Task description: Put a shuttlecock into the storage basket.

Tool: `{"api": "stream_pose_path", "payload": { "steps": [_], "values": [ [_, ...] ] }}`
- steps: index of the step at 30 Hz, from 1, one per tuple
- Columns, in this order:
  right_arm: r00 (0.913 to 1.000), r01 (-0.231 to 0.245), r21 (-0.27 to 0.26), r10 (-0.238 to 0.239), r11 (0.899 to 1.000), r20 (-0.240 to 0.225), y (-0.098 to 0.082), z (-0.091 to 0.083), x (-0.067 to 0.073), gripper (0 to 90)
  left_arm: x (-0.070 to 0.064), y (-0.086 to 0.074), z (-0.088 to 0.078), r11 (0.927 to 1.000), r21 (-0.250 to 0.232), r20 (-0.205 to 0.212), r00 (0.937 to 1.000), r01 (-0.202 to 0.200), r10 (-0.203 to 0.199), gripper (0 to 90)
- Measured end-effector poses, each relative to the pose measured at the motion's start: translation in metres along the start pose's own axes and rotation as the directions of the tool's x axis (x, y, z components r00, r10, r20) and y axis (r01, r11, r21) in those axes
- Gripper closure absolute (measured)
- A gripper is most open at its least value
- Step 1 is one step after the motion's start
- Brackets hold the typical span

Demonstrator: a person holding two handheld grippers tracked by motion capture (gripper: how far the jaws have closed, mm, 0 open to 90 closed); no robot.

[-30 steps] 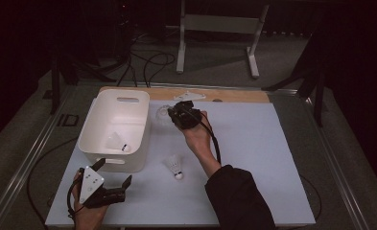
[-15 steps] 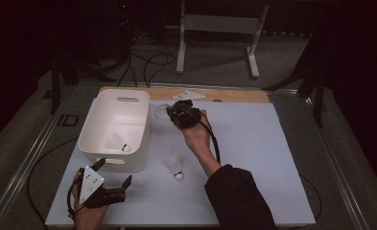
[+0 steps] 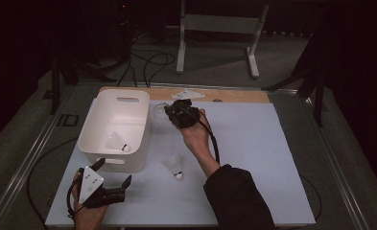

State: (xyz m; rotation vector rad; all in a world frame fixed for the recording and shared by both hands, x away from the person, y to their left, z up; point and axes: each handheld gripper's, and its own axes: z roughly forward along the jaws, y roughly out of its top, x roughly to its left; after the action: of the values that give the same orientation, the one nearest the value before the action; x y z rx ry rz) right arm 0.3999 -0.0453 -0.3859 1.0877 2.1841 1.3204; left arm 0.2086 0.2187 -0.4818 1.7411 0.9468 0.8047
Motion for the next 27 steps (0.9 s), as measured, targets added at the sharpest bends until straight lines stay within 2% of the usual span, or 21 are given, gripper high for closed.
{"api": "stream_pose_path", "payload": {
  "steps": [27],
  "values": [
    [0.9993,0.015,-0.029,-0.016,0.999,-0.032,0.006,-0.003,0.011,89.7,0.000,0.000,0.000,1.0000,0.001,0.000,1.0000,0.001,-0.001,0.2]
  ]
}}
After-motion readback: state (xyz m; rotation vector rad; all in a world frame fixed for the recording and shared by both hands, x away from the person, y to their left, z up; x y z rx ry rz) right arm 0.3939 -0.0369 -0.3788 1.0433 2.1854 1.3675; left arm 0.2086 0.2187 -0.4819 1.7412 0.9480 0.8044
